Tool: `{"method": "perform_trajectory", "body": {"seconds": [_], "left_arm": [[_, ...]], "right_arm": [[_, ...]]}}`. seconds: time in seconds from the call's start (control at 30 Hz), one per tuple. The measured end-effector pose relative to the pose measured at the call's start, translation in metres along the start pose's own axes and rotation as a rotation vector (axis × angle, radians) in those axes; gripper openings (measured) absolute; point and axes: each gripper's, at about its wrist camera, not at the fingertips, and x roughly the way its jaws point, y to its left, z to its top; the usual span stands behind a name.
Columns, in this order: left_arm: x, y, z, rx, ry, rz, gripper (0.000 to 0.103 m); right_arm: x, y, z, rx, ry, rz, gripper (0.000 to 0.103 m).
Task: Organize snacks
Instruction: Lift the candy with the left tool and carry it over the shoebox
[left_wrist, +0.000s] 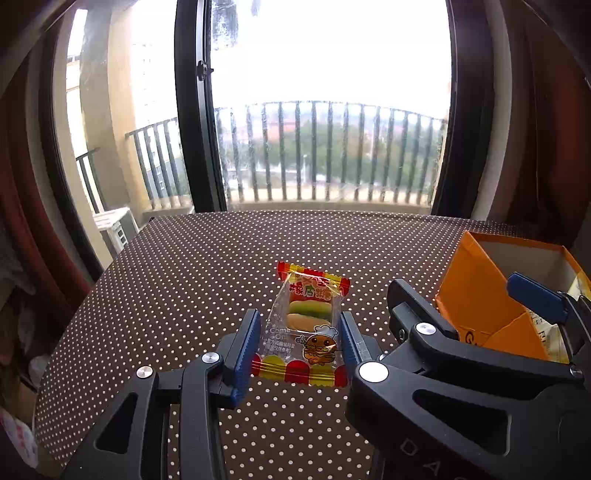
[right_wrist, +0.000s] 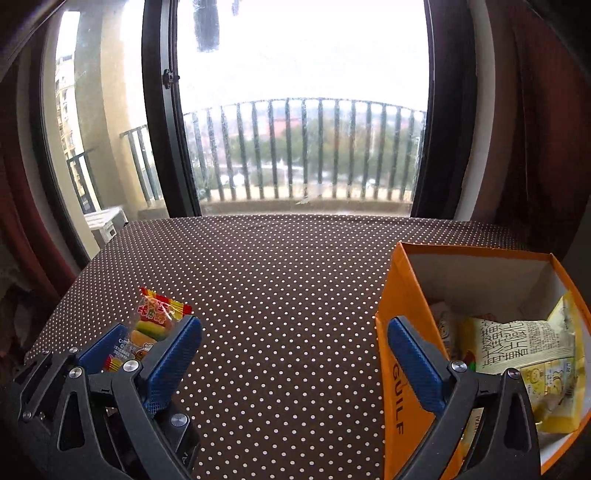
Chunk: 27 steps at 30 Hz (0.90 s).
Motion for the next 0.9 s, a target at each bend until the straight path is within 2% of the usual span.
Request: {"method": "perform_trajectory", "body": {"seconds": [0.33, 0.9], "left_arm": [[-0.035, -0.028, 0.001, 0.027, -0.069, -0.041, 0.043], [-0.058, -0.097, 0.006, 0.073, -0.107, -0.147, 0.043]], "right_arm": [[-0.042, -0.025, 0.0, 0.015, -0.071, -0.032, 0.102], [-0.077, -0.092, 0.0, 0.046, -0.119, -0.079, 0.102]]}}
